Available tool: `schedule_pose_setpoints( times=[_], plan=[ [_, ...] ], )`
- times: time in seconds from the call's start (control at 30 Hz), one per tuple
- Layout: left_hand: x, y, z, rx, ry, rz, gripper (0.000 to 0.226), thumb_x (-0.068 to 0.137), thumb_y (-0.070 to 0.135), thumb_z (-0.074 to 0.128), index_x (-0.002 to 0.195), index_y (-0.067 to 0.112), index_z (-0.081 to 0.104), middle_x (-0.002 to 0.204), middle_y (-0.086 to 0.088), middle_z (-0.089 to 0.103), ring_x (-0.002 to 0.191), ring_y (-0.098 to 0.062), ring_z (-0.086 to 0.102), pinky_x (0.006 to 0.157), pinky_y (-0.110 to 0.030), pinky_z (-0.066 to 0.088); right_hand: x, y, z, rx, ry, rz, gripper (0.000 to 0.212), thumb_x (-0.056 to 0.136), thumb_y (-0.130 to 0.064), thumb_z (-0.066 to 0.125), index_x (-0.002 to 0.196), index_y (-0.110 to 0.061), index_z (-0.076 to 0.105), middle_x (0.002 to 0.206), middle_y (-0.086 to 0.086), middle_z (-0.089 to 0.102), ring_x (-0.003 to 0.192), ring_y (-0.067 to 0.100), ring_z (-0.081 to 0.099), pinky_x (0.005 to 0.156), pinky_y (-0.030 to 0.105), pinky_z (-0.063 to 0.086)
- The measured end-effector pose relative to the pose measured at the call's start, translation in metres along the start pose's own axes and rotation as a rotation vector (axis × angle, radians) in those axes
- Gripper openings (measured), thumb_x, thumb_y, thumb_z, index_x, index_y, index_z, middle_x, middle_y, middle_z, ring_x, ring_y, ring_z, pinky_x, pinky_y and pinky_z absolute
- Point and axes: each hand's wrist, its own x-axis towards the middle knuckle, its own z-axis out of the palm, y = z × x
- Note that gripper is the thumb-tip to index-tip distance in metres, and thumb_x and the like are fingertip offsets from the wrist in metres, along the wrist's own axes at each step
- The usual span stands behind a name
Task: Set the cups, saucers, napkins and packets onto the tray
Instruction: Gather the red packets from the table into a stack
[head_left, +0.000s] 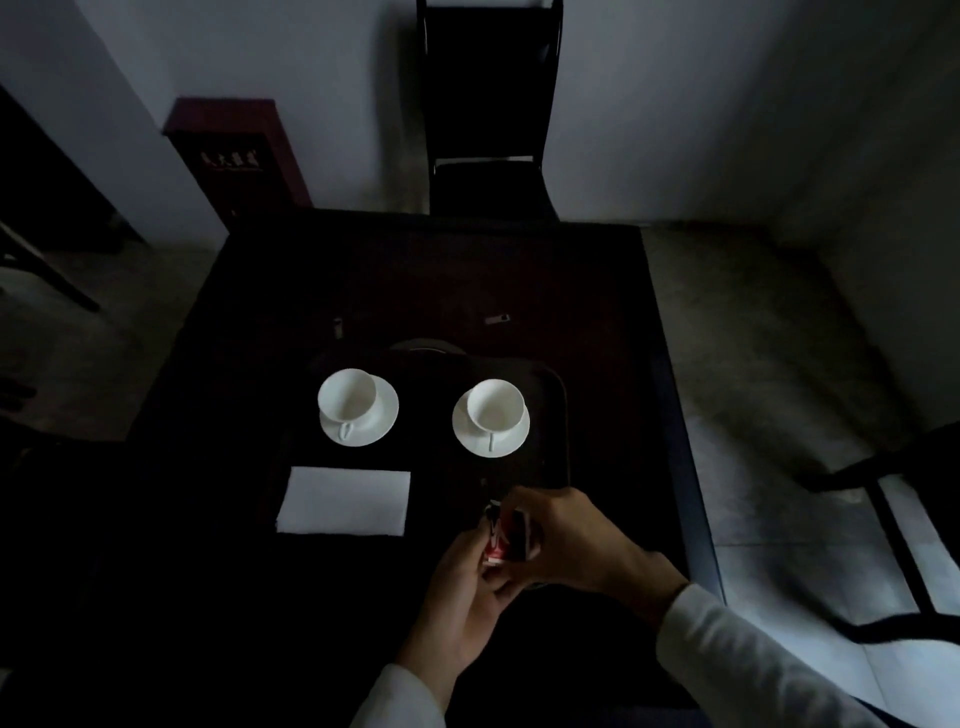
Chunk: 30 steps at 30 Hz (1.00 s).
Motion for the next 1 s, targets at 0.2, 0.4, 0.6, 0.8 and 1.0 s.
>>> schedule_pose_setpoints(
  times=[0.2,0.4,0.6,0.8,1.0],
  plan=[
    [0.035,-0.018,-0.009,0.377,0.243,0.020,0.026,0.101,0.026,0.057,0.122,0.015,0.066,0.118,-0.009,0.071,0.107,-0.023,0.065,0.090,-0.038,0.054,0.011,0.049,0.036,-0.104,-0.071,0.115,0.059,0.072,-0.048,0.079,0.117,-0.018,0.056,0.113,0.003,0.066,0.096,0.026,0.068,0.081,0.034,0.056],
    [0.054,-0.017,-0.014,0.944,0.263,0.181,0.026,0.101,0.020,0.055,0.126,0.023,0.061,0.129,-0.003,0.064,0.115,-0.014,0.059,0.105,-0.035,0.047,0.014,0.085,0.065,-0.217,-0.118,0.189,0.068,0.073,-0.047,0.076,0.129,-0.015,0.054,0.122,0.008,0.063,0.114,0.032,0.058,0.093,0.038,0.049],
    [0.066,-0.021,-0.006,1.051,0.234,0.207,0.033,0.101,0.012,0.052,0.134,0.015,0.058,0.130,-0.004,0.063,0.111,-0.012,0.057,0.093,-0.022,0.042,0.012,0.093,0.074,-0.268,-0.101,0.147,0.066,0.068,-0.044,0.077,0.124,-0.013,0.060,0.118,0.009,0.064,0.111,0.034,0.060,0.089,0.041,0.049],
    [0.070,-0.027,-0.004,0.987,0.168,0.221,0.038,0.101,0.018,0.055,0.139,0.022,0.055,0.118,0.008,0.064,0.091,0.010,0.059,0.070,-0.003,0.047,0.014,0.094,0.075,-0.314,-0.178,0.142,0.074,0.074,-0.050,0.077,0.134,-0.015,0.052,0.134,0.006,0.055,0.121,0.029,0.053,0.100,0.039,0.046],
    [0.074,-0.026,-0.006,0.938,0.124,0.221,0.040,0.100,0.019,0.058,0.139,0.021,0.056,0.132,-0.003,0.066,0.104,-0.006,0.065,0.084,-0.013,0.049,0.014,0.091,0.075,-0.334,-0.152,0.151,0.063,0.077,-0.050,0.072,0.128,-0.015,0.058,0.126,0.007,0.060,0.114,0.031,0.057,0.097,0.040,0.048]
  ],
)
